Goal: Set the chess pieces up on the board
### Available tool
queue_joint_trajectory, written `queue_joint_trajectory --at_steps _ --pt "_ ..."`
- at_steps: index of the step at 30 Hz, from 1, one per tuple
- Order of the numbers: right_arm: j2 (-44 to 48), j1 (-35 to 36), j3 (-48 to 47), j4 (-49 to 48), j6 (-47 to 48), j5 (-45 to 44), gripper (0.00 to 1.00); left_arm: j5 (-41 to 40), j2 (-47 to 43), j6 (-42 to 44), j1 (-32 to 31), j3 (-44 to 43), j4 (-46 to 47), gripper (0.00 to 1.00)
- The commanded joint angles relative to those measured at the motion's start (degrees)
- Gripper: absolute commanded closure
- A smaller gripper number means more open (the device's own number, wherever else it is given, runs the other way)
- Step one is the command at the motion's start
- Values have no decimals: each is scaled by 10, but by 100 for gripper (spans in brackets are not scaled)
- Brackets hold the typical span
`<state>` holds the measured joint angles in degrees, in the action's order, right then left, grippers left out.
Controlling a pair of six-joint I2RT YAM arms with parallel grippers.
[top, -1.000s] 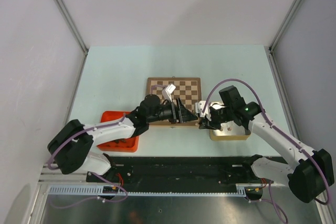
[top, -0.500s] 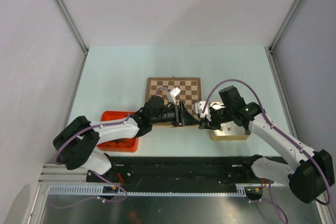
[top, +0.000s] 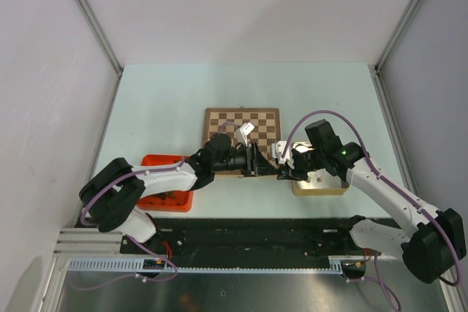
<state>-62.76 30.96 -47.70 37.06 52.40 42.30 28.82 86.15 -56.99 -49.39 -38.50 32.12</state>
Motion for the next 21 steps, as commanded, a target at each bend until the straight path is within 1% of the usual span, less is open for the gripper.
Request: queue_joint_trajectory --at_steps 1,13,21 --pt "12 3 -14 -1 1 1 100 12 5 -1 -3 -25 29 60" --pt "12 2 -14 -3 -3 -6 100 21 6 0 -3 -24 31 73" --pt "12 3 -13 -8 -10 -14 99 26 7 2 -2 -25 33 89"
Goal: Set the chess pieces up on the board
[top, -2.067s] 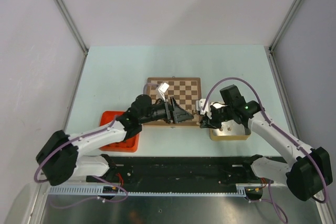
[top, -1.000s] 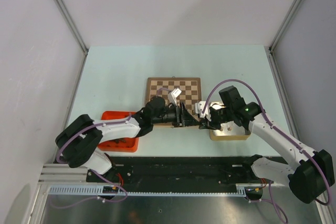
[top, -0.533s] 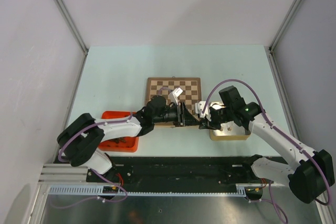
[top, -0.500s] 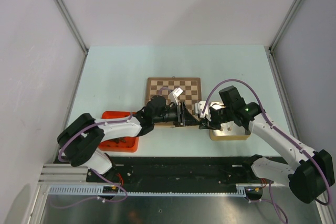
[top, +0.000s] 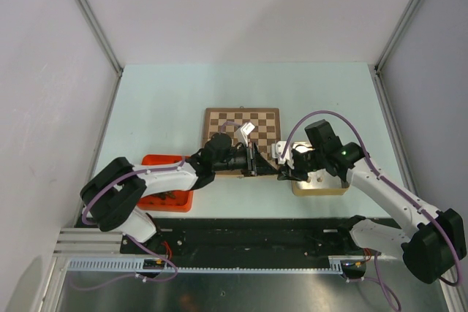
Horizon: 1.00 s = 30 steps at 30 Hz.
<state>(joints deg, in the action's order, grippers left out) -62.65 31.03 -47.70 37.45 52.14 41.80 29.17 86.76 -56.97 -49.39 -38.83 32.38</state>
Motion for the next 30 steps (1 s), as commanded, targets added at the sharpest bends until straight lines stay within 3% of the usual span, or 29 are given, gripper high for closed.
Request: queue_joint_trajectory --at_steps 1,2,7,11,14,17,30 --pt "10 3 -13 -12 -8 -10 99 24 1 2 -3 -20 30 92" --pt "10 3 -14 -13 -8 -10 99 24 0 2 -3 -20 30 100" --pt "10 3 -14 -21 -26 -19 88 22 -4 7 -3 -18 30 100" --pt "10 3 -14 -28 -51 -44 57 16 -11 12 -2 -13 30 100" --pt "11 3 -18 -24 -53 -46 41 17 -16 19 3 -9 30 100" --pt "13 2 -18 -20 -54 -53 34 21 -21 24 10 -4 28 100" --pt "27 -28 -41 38 -9 -52 30 24 -96 80 67 16 -56 100"
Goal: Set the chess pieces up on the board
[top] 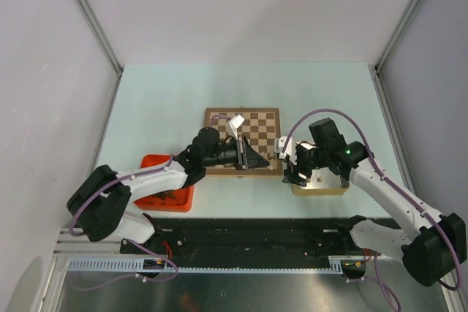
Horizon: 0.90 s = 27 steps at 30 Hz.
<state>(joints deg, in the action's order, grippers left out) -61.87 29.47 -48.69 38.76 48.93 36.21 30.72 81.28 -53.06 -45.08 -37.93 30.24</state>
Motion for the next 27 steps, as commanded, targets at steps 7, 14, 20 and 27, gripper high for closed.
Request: queue_joint_trajectory --at_steps 7,14,20,27 --pt "22 -23 -33 38 34 -6 30 -30 -114 124 63 -11 -170 100" --pt "11 -23 -33 37 35 -32 30 -38 -183 201 130 -33 -293 100" --pt "6 -25 -33 35 34 -48 30 -26 -212 248 195 -60 -367 100" --pt "3 -26 -33 35 35 -55 30 -50 -224 297 228 -94 -429 100"
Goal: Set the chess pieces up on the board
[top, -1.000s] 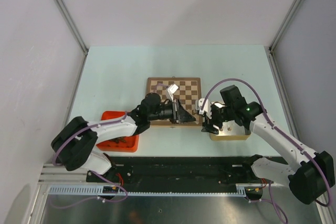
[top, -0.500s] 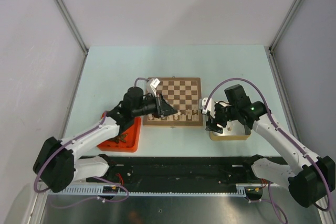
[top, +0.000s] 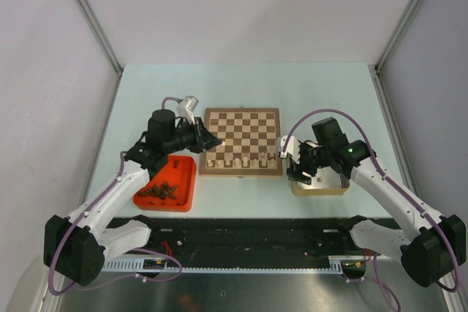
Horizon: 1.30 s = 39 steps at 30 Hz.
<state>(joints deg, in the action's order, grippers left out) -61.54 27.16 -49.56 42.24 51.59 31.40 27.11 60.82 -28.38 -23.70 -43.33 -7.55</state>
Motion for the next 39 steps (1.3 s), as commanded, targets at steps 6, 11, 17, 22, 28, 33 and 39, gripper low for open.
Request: queue_joint_trajectory --at_steps 6,11,17,22,28,33,39 --pt "-2 -3 -23 0 8 -13 30 -87 -20 95 21 -72 -113 100" --pt "-2 -4 -21 2 13 -14 30 -143 -10 127 30 -86 -144 100" --pt "-4 -3 -21 4 17 -19 30 -190 35 144 32 -103 -163 100" --pt "-5 -3 -20 5 18 -19 30 -218 83 148 32 -123 -171 100" --pt "-5 -2 -20 6 18 -20 30 -222 143 141 26 -139 -171 100" --pt "-6 -2 -19 7 20 -21 30 -267 186 139 -2 -153 -171 100" --pt "-8 -1 -19 7 23 -24 30 -293 228 136 -29 -163 -171 100"
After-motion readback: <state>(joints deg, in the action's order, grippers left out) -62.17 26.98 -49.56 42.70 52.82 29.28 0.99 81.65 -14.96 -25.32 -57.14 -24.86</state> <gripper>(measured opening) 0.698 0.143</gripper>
